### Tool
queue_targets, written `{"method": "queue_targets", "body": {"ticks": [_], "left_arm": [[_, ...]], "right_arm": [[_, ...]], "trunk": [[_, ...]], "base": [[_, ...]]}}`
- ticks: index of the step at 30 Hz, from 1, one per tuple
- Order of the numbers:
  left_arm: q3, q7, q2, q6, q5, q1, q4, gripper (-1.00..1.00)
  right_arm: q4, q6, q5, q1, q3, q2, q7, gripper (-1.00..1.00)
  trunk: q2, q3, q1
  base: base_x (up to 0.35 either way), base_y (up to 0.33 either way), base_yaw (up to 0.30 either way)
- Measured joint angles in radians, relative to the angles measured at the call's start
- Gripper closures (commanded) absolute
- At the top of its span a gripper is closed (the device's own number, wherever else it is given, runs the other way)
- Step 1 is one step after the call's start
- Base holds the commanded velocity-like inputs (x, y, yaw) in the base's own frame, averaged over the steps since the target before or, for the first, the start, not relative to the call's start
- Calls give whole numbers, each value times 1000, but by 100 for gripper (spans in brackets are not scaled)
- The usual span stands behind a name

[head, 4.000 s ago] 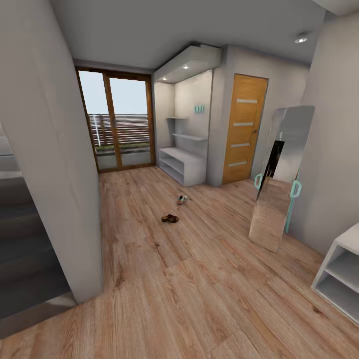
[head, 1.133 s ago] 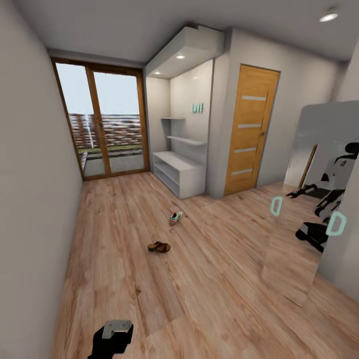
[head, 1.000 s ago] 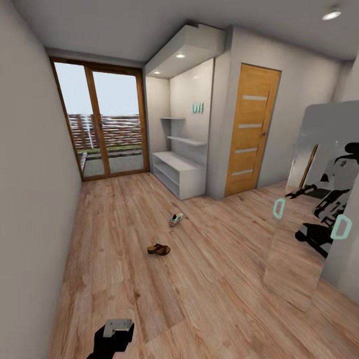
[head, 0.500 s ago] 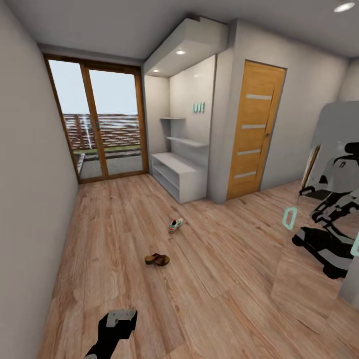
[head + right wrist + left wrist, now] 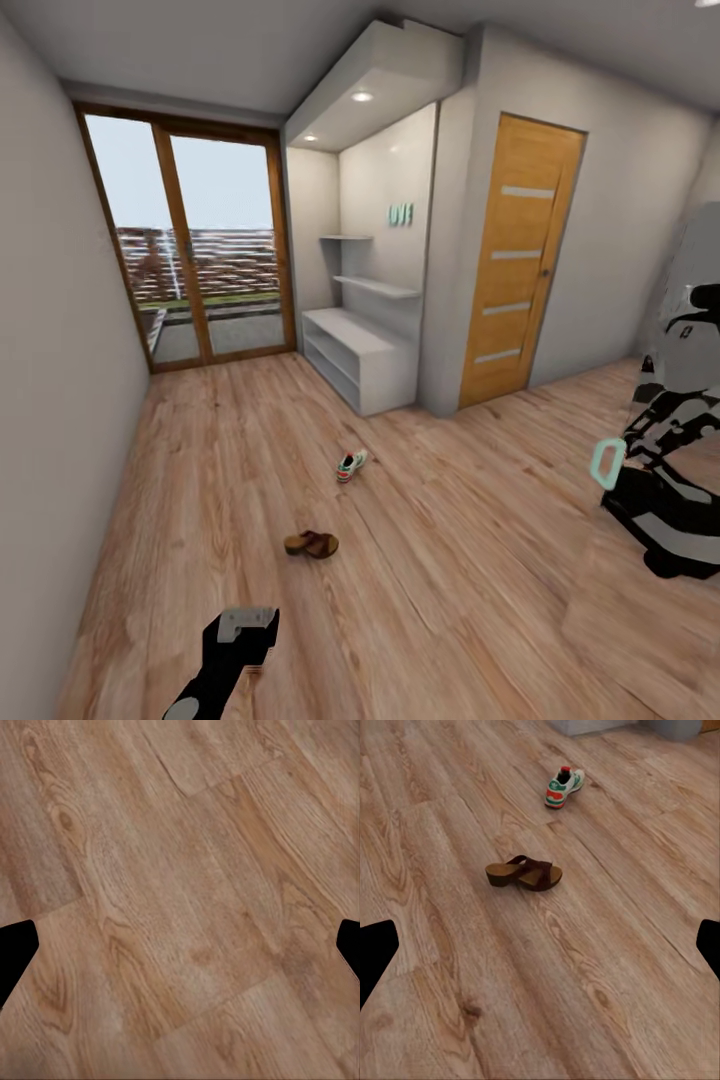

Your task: Pick up the two gym shoes and the two sandals from the corridor floor and place them onto the hallstand (shoe rack) in the corridor, making sure they are on the rack and not on the floor. Arrange them so the two gym shoes are next to each other and the two sandals are next to each other.

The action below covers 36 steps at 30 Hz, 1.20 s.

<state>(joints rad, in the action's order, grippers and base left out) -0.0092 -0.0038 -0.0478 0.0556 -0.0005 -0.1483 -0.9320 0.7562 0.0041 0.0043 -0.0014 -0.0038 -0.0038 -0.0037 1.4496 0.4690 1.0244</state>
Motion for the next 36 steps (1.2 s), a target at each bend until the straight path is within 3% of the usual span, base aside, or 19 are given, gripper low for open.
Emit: {"method": "queue_targets", "body": {"ticks": [8,10,16,20,26,28,36], "left_arm": [[3,1,1,-28,-1,0,-2,-100],[4,0,3,-76,-2,-10,-4,-100],[4,0,7,-125,-2,-57,-3,-100],[5,0,8,-136,-1,-67,-2,-100],[4,-4,7,-136,2,-69,11,-100],[4,-4,7,-136,3,-70,20,-100],[4,-5,7,-136,3,-70,24,-100]], "right_arm": [[3,22,2,0,5,1,-1,-100],[4,139,-2,-13,5,2,-2,-100],[5,331,-5,-55,5,2,1,-100],[2,372,-3,-62,6,1,2,-100],[0,373,-4,-64,5,2,4,-100],[-1,287,-5,-64,4,2,5,-100],[-4,114,-3,-64,7,2,4,-100]], "trunk": [[0,0,0],[0,0,0],[0,0,0],[0,0,0],[0,0,0],[0,0,0],[0,0,0]], "base": [[348,0,0],[348,0,0],[348,0,0],[348,0,0],[348,0,0],[348,0,0],[346,30,-1]]}}
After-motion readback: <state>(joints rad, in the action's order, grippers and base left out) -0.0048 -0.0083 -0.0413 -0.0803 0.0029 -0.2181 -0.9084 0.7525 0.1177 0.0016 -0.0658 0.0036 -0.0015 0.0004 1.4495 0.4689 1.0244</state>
